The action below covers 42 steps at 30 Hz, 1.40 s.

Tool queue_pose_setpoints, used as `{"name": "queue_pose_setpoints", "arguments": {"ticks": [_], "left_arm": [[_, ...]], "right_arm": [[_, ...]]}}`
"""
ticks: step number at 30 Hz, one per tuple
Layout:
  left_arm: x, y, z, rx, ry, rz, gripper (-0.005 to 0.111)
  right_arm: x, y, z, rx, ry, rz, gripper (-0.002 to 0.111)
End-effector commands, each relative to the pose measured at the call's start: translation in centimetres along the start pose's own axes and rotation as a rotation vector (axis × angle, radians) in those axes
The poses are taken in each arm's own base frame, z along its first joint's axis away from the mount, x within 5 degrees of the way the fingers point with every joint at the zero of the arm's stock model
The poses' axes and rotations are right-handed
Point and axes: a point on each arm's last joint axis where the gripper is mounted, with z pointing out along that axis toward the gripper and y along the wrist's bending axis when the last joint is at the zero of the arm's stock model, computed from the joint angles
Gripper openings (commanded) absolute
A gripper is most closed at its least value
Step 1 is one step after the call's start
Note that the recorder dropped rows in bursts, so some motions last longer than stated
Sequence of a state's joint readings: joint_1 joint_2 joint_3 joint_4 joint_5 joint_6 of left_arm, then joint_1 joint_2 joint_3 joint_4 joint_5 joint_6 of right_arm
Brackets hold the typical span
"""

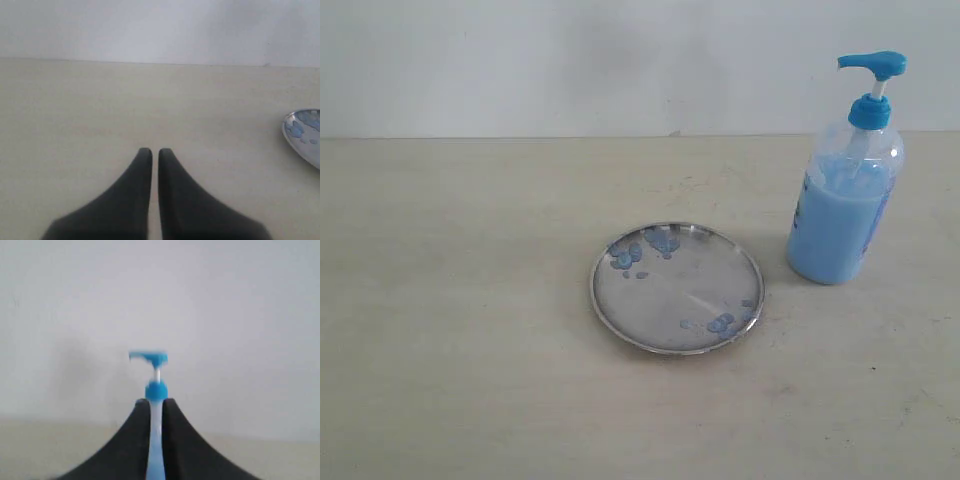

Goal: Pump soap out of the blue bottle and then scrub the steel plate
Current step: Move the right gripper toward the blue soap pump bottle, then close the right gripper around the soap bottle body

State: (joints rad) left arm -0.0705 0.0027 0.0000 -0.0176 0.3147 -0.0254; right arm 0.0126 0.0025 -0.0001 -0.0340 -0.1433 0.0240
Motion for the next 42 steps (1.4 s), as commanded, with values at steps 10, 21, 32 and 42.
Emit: {"name": "queue_pose_setpoints", "arguments": {"ticks": [10,21,32,42], "left_arm": [[-0.1,0.0,0.0,0.006,-0.011,-0.011,0.004],[-0.1,0.0,0.0,0.008,-0.011,-0.010,0.004],[-0.1,0.0,0.0,0.008,-0.011,-0.010,0.004],[-0.1,0.0,0.0,0.008,-0.011,-0.010,0.004]], "right_arm": [[-3.8,-2.2,-1.1,0.105,-0.496,0.610,0.000],[4.4,-0.7,12.3,0.099,0.559,0.112,0.000],[12.2,1.6,17.2,-0.271,0.603,-0.214,0.104],[10.9,0.4,18.2,-0.102,0.430,-0.202,0.104]]}}
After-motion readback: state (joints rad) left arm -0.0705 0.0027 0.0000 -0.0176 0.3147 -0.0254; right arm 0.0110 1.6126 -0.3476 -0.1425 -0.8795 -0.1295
